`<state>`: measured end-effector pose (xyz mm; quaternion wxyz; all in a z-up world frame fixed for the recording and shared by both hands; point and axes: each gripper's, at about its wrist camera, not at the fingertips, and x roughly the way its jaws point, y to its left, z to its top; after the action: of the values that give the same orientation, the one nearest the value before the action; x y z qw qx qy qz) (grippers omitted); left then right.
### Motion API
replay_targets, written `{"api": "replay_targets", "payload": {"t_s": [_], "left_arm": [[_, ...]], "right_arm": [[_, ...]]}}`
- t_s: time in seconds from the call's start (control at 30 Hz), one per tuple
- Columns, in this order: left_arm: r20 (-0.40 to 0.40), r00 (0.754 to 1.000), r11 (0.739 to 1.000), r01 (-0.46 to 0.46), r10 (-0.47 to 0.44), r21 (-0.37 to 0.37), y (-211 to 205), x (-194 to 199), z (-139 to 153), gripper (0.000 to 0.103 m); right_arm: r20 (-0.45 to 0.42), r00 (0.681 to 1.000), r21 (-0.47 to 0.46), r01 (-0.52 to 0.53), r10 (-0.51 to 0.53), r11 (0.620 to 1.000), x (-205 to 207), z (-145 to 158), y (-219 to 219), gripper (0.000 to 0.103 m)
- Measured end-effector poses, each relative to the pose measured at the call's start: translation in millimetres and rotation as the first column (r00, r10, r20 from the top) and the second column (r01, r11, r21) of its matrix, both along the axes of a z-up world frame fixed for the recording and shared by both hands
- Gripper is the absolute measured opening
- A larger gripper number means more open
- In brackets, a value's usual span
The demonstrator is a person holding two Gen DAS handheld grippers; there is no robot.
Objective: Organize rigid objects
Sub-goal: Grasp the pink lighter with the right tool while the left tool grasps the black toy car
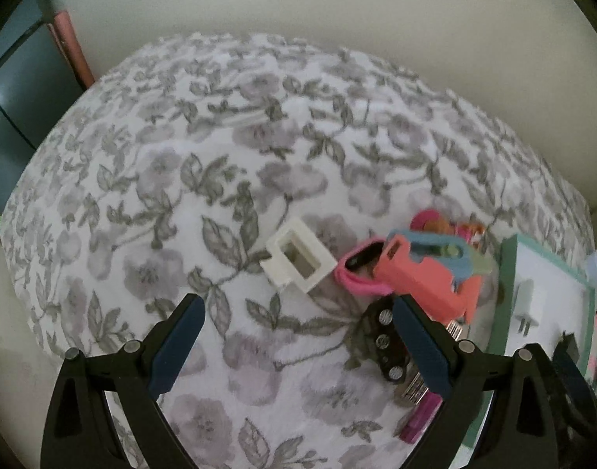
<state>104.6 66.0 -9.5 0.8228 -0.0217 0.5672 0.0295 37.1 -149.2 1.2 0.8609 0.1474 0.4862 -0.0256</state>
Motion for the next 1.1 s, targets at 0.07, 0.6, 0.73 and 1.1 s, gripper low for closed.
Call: {"api": "replay_targets", "payload": {"t_s": [0.07, 0.6, 0.73, 1.1], "left_arm": [[-0.027, 1.0, 1.0, 0.01, -0.01, -0.006, 0.5, 0.9, -7.9, 0.097], [-0.188, 0.981, 0.994, 0.029, -0.048, -0.103, -13.1, 7.3, -50.2, 0.097], [-0.197, 0.978, 0.993, 0.052, -0.073, -0.109, -21.4, 7.9, -55.8, 0.087], [-0.183, 0.976, 0.984, 0.092, -0.119, -0.152, -44.1, 18.5, -57.7, 0.046]], "right_arm": [[-0.031, 0.999, 0.024, -0.013, 0.013, 1.0, 1.4, -8.3, 5.0, 0.103], [-0.19, 0.981, 0.006, 0.047, -0.045, 0.999, -0.2, -26.1, -1.6, 0.103], [-0.212, 0.975, 0.004, 0.064, -0.062, 0.998, -1.7, -26.4, -5.4, 0.103], [-0.22, 0.974, 0.025, 0.064, -0.057, 0.998, -3.4, -26.5, -6.9, 0.101]]}}
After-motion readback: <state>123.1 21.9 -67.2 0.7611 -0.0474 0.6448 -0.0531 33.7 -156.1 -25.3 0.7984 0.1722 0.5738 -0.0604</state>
